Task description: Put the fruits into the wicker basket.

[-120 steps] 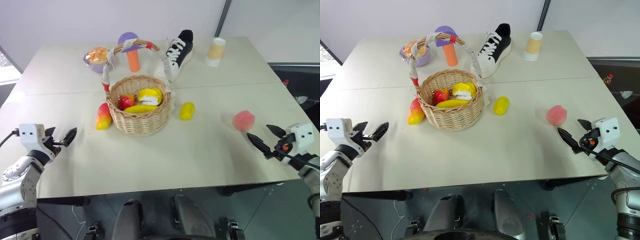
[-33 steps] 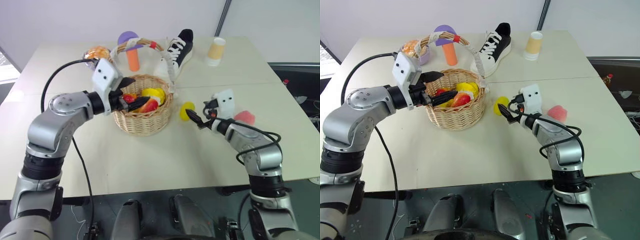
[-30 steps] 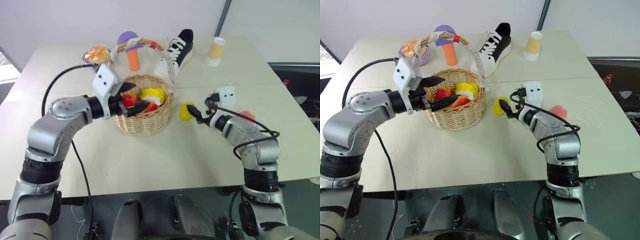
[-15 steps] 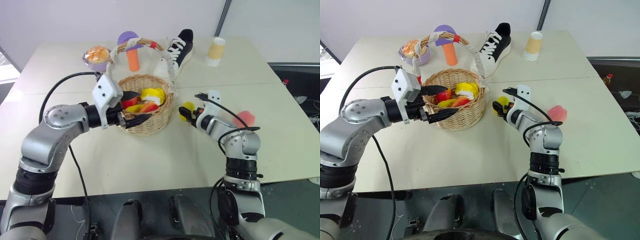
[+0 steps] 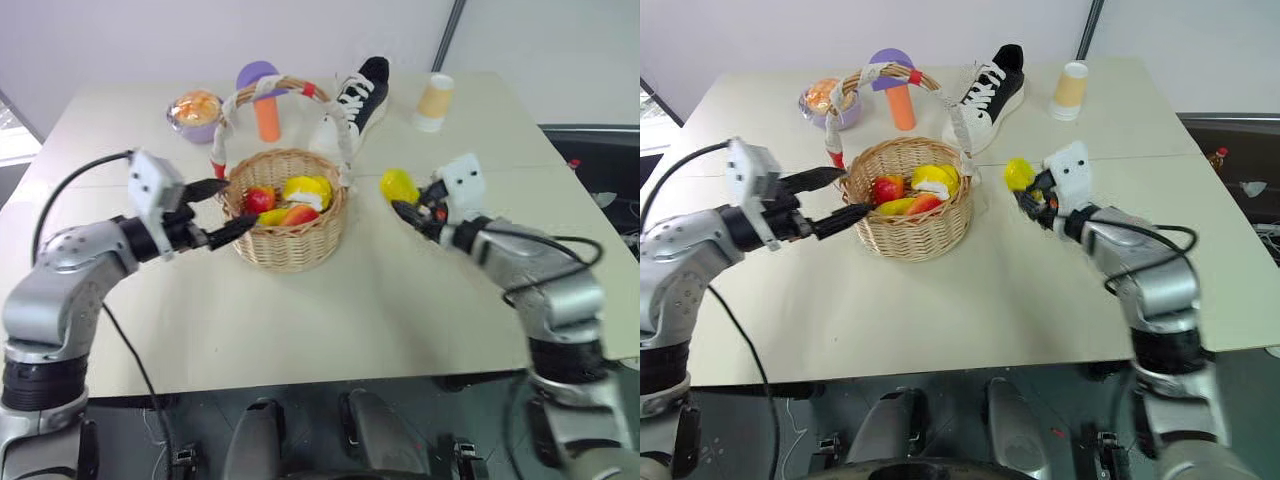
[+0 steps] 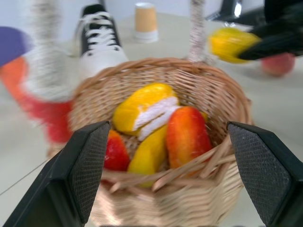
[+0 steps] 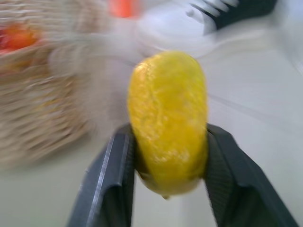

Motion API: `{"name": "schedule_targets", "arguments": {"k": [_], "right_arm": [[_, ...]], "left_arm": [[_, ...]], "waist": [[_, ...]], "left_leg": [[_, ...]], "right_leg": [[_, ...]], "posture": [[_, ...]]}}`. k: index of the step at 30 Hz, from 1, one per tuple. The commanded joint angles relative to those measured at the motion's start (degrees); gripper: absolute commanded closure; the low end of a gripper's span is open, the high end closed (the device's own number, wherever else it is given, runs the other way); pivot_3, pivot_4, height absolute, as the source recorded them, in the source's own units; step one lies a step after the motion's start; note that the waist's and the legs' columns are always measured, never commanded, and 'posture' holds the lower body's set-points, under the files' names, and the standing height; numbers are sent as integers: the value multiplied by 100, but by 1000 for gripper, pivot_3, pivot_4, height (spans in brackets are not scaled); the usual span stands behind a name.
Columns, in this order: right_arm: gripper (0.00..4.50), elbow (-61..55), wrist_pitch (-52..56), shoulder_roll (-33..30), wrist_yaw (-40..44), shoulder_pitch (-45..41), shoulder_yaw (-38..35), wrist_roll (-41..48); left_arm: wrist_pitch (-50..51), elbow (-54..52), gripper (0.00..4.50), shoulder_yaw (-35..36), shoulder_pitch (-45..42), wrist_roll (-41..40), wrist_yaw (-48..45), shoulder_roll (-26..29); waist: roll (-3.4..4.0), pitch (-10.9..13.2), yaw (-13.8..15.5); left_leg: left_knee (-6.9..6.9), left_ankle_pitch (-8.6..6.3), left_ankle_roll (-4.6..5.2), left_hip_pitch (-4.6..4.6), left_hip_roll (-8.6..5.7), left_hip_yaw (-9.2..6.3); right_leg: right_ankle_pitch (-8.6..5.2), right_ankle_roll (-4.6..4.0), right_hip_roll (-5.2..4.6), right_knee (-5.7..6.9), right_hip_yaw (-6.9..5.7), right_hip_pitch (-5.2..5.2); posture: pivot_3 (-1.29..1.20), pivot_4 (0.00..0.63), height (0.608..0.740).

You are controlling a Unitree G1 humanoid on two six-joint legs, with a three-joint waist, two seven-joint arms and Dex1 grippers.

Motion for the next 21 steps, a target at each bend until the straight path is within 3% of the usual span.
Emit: {"name": "schedule_targets", "arguments": {"k": [1, 6, 9, 14, 18, 20, 21], "right_arm": [[3020, -850, -580, -218, 1048, -60, 138, 467], [3020, -621, -445, 427, 918, -942, 709, 454], [3020, 148, -389, 1184, 357, -1659, 1267, -88], [3020, 1611, -540, 2139, -355, -2361, 1579, -782], [1373, 2033, -783, 2412, -419, -2520, 1487, -952], [230, 1800, -994, 2388, -346, -2455, 1450, -1006], [19, 1637, -1050, 2343, -281, -2393, 1431, -993]], "left_arm": [[-261, -12, 284, 316, 197, -122, -207, 117], [-331, -30, 284, 370, 290, -242, -215, 80], [-289, -182, 284, 361, 339, -344, -146, 47], [-237, -456, 284, 398, 500, -449, -3, 12], [-223, -662, 284, 429, 656, -538, 134, 15], [-206, -739, 284, 448, 692, -592, 190, 26], [-200, -767, 284, 449, 697, -614, 207, 30]], "waist": [[-2, 0, -33], [-2, 0, -52], [-2, 0, -76], [-4, -1, -41], [-3, -1, 20], [-3, -1, 29], [-3, -1, 28]], "left_leg": [[1, -3, 5, 6, 3, 1], [9, -1, 4, 15, 5, -2], [12, -1, 4, 15, 5, -1], [5, -1, 3, 1, 5, -1], [5, -1, 2, -14, 3, 1], [7, -1, 2, -23, -1, -1], [10, -1, 2, -28, -2, -1]], "right_leg": [[0, 0, 5, 1, 1, 3], [3, -4, 8, 13, 2, 7], [3, -5, 6, 15, 2, 7], [4, -7, -6, 17, 2, -4], [5, -5, -30, 12, 1, -14], [6, -4, -39, 10, -1, -19], [6, -3, -40, 10, -4, -22]], "posture": [[0, 150, 740], [0, 150, 740], [0, 150, 740], [0, 150, 740], [0, 150, 740], [0, 150, 740], [0, 150, 740]]}}
